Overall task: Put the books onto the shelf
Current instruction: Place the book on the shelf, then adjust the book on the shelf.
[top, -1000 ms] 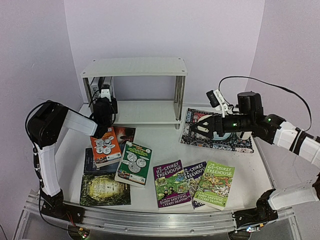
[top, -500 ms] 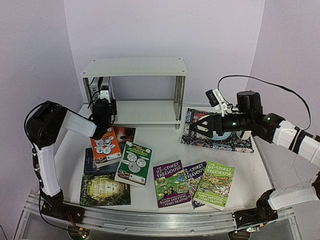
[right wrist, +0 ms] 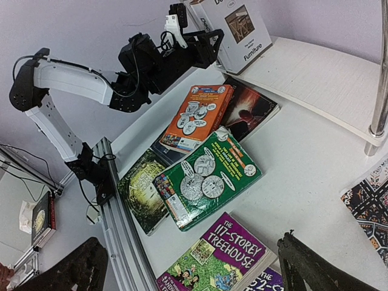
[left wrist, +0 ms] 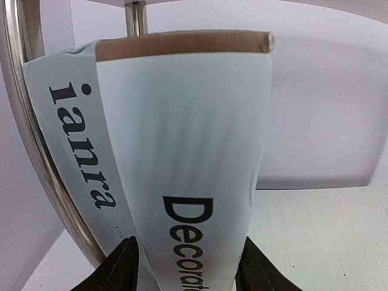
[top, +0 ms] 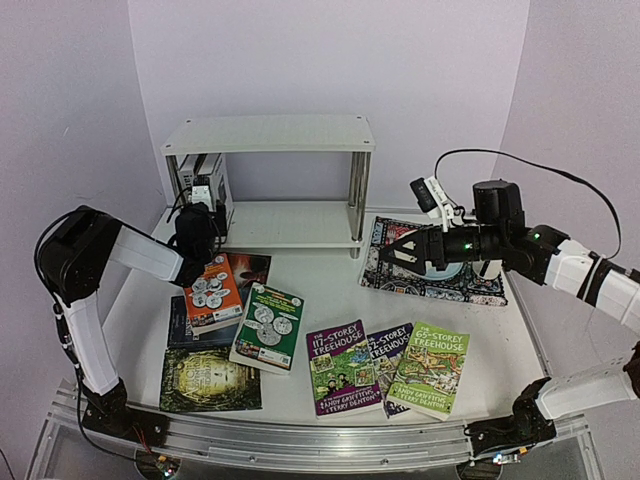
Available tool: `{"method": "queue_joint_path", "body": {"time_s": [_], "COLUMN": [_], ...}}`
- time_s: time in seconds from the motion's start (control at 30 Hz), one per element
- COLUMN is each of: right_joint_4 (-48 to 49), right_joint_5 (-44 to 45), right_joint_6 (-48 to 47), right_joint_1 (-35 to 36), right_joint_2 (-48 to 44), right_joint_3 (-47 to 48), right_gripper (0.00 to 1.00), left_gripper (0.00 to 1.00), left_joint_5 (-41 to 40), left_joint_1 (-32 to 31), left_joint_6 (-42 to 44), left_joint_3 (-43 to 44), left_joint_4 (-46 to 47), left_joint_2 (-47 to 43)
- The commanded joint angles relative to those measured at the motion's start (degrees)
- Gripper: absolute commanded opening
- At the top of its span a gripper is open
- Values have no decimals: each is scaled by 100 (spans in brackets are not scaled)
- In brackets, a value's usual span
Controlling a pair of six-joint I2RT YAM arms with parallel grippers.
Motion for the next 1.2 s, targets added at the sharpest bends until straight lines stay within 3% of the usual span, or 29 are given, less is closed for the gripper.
{"method": "queue_joint_path", "body": {"time_s": [0.0, 0.2, 0.4, 0.8, 0.83, 1.0, 1.17], "right_joint_4": [80, 80, 80, 88, 89, 109, 115], "right_joint_5": [-175, -176, -179, -180, -177, -191, -208], "right_joint_6": [-20, -21, -39, -56, -60, -81, -90], "right_joint_1": [23, 23, 23, 23, 23, 23, 23], "right_joint_2": [-61, -58, -75, -98, -106, -113, -84], "right_joint_3": [173, 170, 152, 110, 106, 103, 98], "right_gripper": [98, 98, 98, 98, 98, 98, 98], "left_gripper": [55, 56, 71, 68, 65, 23, 10], "left_joint_5": [-61, -60, -32, 173, 185, 158, 417], "left_joint_1": [30, 31, 24, 22, 22, 29, 84], "left_joint_6": [-100, -130, -195, -1169, -1237, -1380, -1529], "left_joint_3": [-105, -133, -185, -951, -1032, -1267, -1098], "left_joint_4": [167, 104, -48, -849, -918, -1029, -1111], "left_joint_2": [-358, -425, -536, -1555, -1665, -1882, -1704]}}
